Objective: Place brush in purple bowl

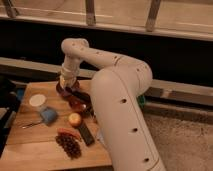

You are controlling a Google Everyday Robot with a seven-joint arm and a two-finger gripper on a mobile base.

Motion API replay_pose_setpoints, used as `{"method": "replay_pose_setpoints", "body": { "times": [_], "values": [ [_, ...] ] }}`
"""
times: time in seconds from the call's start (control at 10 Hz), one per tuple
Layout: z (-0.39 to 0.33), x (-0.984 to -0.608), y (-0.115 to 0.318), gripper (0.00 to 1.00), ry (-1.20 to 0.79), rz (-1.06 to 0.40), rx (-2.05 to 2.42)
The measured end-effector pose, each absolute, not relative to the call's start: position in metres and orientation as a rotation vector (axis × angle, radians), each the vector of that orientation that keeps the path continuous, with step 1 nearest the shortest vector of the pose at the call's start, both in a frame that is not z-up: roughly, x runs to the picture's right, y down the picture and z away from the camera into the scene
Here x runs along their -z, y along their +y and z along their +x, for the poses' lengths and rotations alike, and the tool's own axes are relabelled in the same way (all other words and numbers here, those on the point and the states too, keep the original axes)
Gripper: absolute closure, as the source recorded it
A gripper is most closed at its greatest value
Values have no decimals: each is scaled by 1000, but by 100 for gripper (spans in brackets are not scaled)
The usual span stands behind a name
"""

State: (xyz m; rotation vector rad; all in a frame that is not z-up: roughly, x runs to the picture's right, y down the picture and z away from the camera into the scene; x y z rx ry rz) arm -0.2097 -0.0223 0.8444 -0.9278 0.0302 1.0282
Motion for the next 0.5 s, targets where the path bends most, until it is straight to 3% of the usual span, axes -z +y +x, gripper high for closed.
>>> {"method": "replay_pose_setpoints", "body": {
  "times": [0.3, 0.5],
  "values": [
    [-213, -872, -2, 100, 48, -1010, -1049],
    [-212, -877, 0, 86, 67, -1032, -1056]
  ]
}}
